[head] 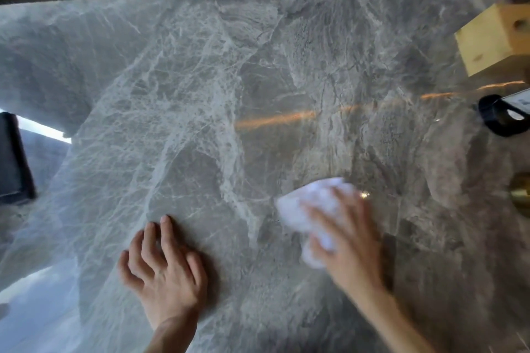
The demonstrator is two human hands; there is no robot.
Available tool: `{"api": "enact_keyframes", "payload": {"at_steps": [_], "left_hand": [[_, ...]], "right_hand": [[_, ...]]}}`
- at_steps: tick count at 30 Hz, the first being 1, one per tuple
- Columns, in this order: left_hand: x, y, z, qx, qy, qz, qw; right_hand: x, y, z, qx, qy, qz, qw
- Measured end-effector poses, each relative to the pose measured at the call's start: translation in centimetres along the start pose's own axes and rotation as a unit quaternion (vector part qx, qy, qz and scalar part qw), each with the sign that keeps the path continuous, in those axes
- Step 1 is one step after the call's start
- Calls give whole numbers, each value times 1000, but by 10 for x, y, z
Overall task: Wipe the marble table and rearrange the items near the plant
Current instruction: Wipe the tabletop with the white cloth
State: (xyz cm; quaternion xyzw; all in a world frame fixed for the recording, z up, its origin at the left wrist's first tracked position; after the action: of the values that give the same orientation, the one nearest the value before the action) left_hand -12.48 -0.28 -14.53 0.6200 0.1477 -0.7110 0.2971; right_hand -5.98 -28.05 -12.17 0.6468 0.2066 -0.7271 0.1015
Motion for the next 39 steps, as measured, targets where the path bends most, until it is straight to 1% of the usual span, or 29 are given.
{"api": "enact_keyframes", "payload": {"at_steps": [2, 4, 5, 6, 7, 9, 12, 14, 15, 17, 19, 20, 21, 22, 24, 25, 26, 27, 28, 29, 30, 31, 32, 33, 34, 36, 37, 38, 39], "left_hand": [[0, -1, -1, -1, -9, -6, 1000], [1, -2, -1, -4, -14, -9, 1000], [2, -2, -1, -3, -15, -8, 1000], [2, -1, -1, -1, -16, -8, 1000], [2, -1, 0, 0, -15, -9, 1000], [2, -2, -1, -7, -15, -6, 1000], [0, -1, 1, -16, -20, 7, 1000], [0, 1, 0, -17, -27, 9, 999], [1, 2, 0, -16, -31, 8, 999], [2, 0, -1, -18, -39, 1, 999], [2, -1, -2, -21, -43, -3, 999], [2, -2, -1, -21, -43, -3, 999], [2, -1, -1, -21, -41, -2, 999], [1, -1, 0, -20, -38, -1, 999], [0, -1, 0, -19, -38, 4, 999], [0, -1, 0, -21, -37, 6, 999], [0, -2, 0, -20, -37, 5, 999], [0, -1, 1, -17, -39, 3, 999], [-1, -1, 1, -14, -41, 2, 999], [-1, -1, 1, -10, -39, -2, 999], [-1, -1, 1, -7, -34, -9, 999], [-1, -2, 1, -4, -31, -14, 999], [-1, -2, 2, -1, -31, -16, 999], [-1, -2, 2, 0, -30, -16, 999], [-1, -2, 2, -1, -28, -16, 999], [-2, -2, 2, -1, -26, -16, 1000], [-3, -3, 2, 0, -26, -15, 1000], [-2, -3, 2, 1, -27, -12, 1000], [-2, -3, 2, 3, -30, -12, 999]], "right_hand": [[-9, 61, -15, 171, 49, 26, 984], [-9, 93, -58, 362, 98, 52, 926], [-9, 91, -82, 400, 108, 45, 909], [-8, 76, -104, 376, 118, 34, 918], [-6, 50, -119, 294, 145, 26, 945], [4, -23, -108, 66, 127, -5, 990], [4, -75, -24, -198, -13, -32, 980], [-5, -25, -1, -239, -51, -38, 969], [-8, 14, -5, -183, -42, -22, 982], [-16, 88, -38, 40, 34, -8, 999], [-21, 119, -84, 314, 112, -4, 943], [-18, 106, -99, 387, 111, 0, 915], [-12, 82, -108, 382, 117, 0, 917], [-7, 51, -108, 306, 129, -9, 943], [-2, -12, -67, 17, 79, -26, 996], [-4, -31, -36, -105, 24, -35, 994], [-9, -27, -11, -179, -17, -36, 983], [-12, -5, 6, -190, -15, -27, 981], [-10, 27, 13, -133, 9, -10, 991], [-10, 57, 12, -11, 40, -17, 999], [-11, 78, 2, 173, 88, -30, 980], [-7, 86, -11, 351, 145, -28, 925], [-1, 75, -27, 469, 163, -34, 867], [4, 48, -41, 498, 165, -51, 850], [8, 13, -50, 445, 169, -65, 877], [16, -56, -27, 151, 109, -88, 979], [17, -78, 4, -4, 60, -89, 994], [9, -82, 32, -108, 6, -90, 990], [3, -64, 55, -163, -22, -84, 983]]}}
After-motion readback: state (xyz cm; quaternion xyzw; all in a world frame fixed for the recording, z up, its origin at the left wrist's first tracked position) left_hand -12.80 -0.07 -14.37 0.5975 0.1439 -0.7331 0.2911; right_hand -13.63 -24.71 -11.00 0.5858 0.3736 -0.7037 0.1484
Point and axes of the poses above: each hand's wrist, its own z-axis away from the middle knuckle, its own x-axis out of the palm, y = z × x, the point moved 2 cm from there along -z, towards the middle knuckle, and after that the axes turned 6 degrees about -x, right-handed, at the moved point
